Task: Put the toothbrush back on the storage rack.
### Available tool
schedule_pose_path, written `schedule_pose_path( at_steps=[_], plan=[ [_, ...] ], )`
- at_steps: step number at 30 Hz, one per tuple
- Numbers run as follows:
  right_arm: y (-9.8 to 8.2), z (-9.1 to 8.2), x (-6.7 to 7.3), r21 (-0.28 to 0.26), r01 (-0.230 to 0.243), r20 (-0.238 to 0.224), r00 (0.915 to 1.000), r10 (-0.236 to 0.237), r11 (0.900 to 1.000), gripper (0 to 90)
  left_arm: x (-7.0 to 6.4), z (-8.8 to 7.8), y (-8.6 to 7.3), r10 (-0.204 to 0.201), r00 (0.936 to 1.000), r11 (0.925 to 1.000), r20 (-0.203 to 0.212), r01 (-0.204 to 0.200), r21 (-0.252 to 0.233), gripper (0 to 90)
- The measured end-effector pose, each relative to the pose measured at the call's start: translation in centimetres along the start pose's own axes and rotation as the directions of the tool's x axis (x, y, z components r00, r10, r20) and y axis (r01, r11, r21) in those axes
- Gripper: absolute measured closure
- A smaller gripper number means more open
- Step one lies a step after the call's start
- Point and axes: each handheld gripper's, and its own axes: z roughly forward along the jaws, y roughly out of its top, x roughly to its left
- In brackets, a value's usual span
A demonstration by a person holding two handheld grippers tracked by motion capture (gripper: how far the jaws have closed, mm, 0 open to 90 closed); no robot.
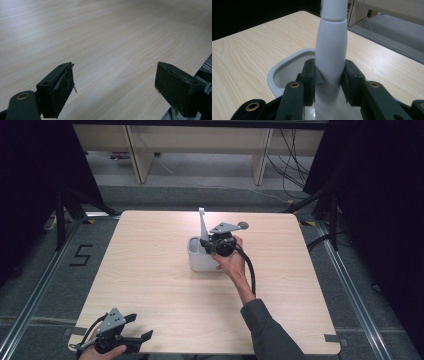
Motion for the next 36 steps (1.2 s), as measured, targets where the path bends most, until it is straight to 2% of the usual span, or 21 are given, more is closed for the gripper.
schedule_pose_path(
  at_steps=[3, 4, 5, 8, 10, 11, 12, 19, 20, 22, 25, 26, 28, 31, 34, 35, 36],
  plan=[
    [0.0, 0.0, 0.0, 0.005, 0.005, 0.006, 1.0, -0.005, 1.0, 66.4, 0.0, 0.0, 0.0, -0.002, 1.0, 1.0, 0.0, 0.002, 0.0, 14.9],
    [-0.1, 0.0, 0.2, 0.017, -0.016, 0.003, 0.9999, 0.015, 1.0, 66.4, 0.0, 0.0, 0.0, -0.003, 1.0, 1.0, -0.001, 0.003, 0.001, 14.9],
    [-0.1, 0.0, 0.1, 0.016, 0.0, 0.007, 1.0, 0.0, 1.0, 66.4, 0.0, 0.0, 0.0, -0.003, 1.0, 1.0, -0.001, 0.003, 0.001, 14.9],
    [-0.1, 0.2, 0.2, 0.015, 0.0, 0.007, 1.0, 0.0, 1.0, 66.4, 0.0, 0.0, 0.0, -0.001, 1.0, 1.0, -0.005, 0.001, -0.002, 14.9],
    [-0.2, 0.2, 0.2, 0.018, -0.017, -0.004, 0.9998, 0.017, 1.0, 66.4, 0.0, 0.0, 0.0, -0.002, 1.0, 1.0, -0.006, 0.002, -0.002, 14.9],
    [-0.2, 0.2, 0.4, 0.028, -0.021, 0.008, 0.9998, 0.02, 0.999, 66.4, 0.0, 0.0, 0.0, -0.001, 1.0, 1.0, -0.006, 0.001, -0.003, 14.9],
    [-0.2, 0.2, 0.2, 0.023, 0.013, 0.008, 0.9999, -0.013, 1.0, 66.4, 0.0, 0.0, 0.0, 0.003, 1.0, 1.0, -0.006, -0.003, -0.002, 14.9],
    [-0.1, 0.3, 0.4, 0.009, 0.014, 0.008, 0.9999, -0.014, 1.0, 66.3, 0.1, 0.0, 0.0, 0.006, 0.9999, 1.0, -0.008, -0.006, 0.001, 14.9],
    [-0.1, 0.3, 0.4, 0.01, 0.022, 0.009, 0.9997, -0.022, 1.0, 65.6, 0.0, 0.0, 0.0, 0.005, 0.9999, 1.0, -0.009, -0.005, 0.001, 14.9],
    [-0.1, 0.3, 0.5, 0.012, 0.002, 0.016, 0.9999, -0.003, 1.0, 64.0, 0.0, 0.0, 0.0, 0.004, 1.0, 1.0, -0.007, -0.004, -0.001, 14.9],
    [-0.1, 0.2, 0.4, 0.004, 0.019, 0.019, 0.9996, -0.019, 1.0, 58.8, 0.0, 0.0, 0.0, 0.007, 0.9999, 1.0, -0.007, -0.007, 0.001, 14.9],
    [0.0, 0.1, 0.5, 0.011, 0.0, 0.019, 0.9998, 0.0, 1.0, 56.5, 0.1, -0.1, 0.0, 0.01, 0.9999, 0.9999, -0.007, -0.01, 0.003, 14.9],
    [0.0, 0.1, 0.5, 0.002, 0.006, 0.013, 0.9999, -0.006, 1.0, 54.8, 0.1, -0.1, 0.0, 0.014, 0.9999, 0.9999, -0.008, -0.014, 0.0, 14.9],
    [0.1, -0.2, 0.3, -0.018, -0.003, 0.012, 0.9999, 0.004, 1.0, 46.5, 0.0, 0.0, 0.0, 0.015, 0.9999, 0.9999, -0.008, -0.015, -0.003, 14.9],
    [0.3, -0.5, 0.3, -0.03, -0.015, 0.013, 0.9998, 0.016, 0.999, 44.3, 0.1, 0.0, 0.0, 0.015, 0.9999, 0.9999, -0.008, -0.015, -0.002, 14.9],
    [0.3, -0.6, 0.2, -0.041, 0.0, 0.021, 0.9998, 0.001, 0.999, 43.5, 0.1, 0.0, 0.0, 0.017, 0.9998, 0.9999, -0.009, -0.017, -0.001, 14.9],
    [0.3, -0.8, 0.2, -0.037, -0.023, 0.009, 0.9997, 0.023, 0.999, 42.9, 0.1, 0.0, 0.0, 0.017, 0.9998, 0.9999, -0.009, -0.017, -0.001, 14.9]
  ],
)
